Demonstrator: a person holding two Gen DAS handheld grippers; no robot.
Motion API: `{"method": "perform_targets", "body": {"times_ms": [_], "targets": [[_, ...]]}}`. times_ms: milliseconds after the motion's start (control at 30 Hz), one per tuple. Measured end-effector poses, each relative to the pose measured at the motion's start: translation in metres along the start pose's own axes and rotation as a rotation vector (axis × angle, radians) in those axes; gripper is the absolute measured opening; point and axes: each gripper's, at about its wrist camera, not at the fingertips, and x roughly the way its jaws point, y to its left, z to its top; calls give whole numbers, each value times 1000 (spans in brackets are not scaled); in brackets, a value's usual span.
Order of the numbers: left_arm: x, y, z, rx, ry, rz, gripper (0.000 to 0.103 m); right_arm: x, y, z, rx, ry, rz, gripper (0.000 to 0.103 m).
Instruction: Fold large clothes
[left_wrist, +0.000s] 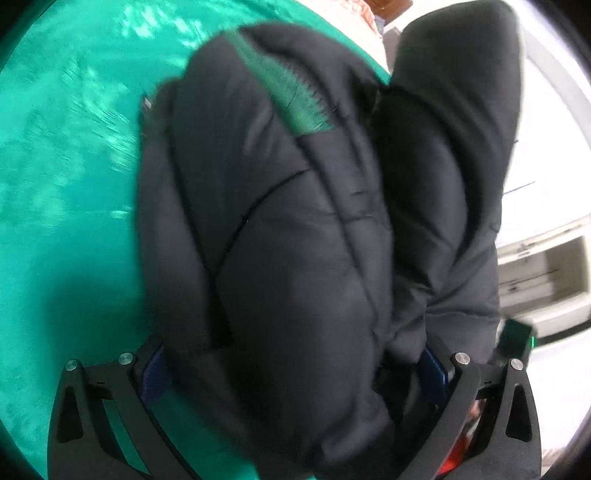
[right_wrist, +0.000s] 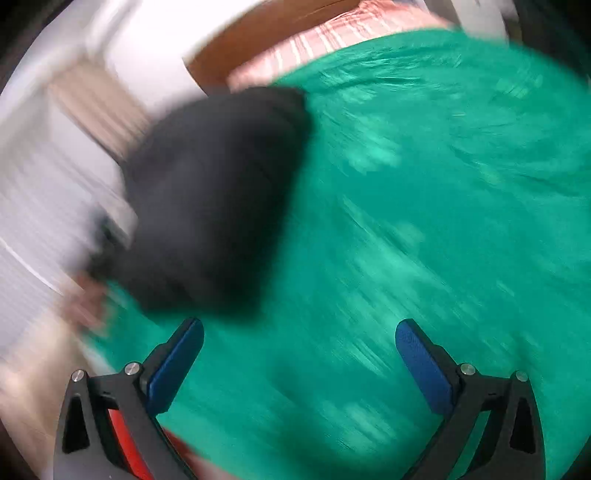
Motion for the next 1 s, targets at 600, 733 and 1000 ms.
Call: {"method": "perform_targets", "body": {"times_ms": [600,733,1000], "targets": [[-25,-80,-57,112,-249,153,47,130,128,57,-774,46,-254,76],[-46,-117,-73,201,-319,187,43,107,150,49,-886,-104,-251,76],[-84,-178,-29,265,-482,208,43,103,170,143,-856,-228,-166,74]]}}
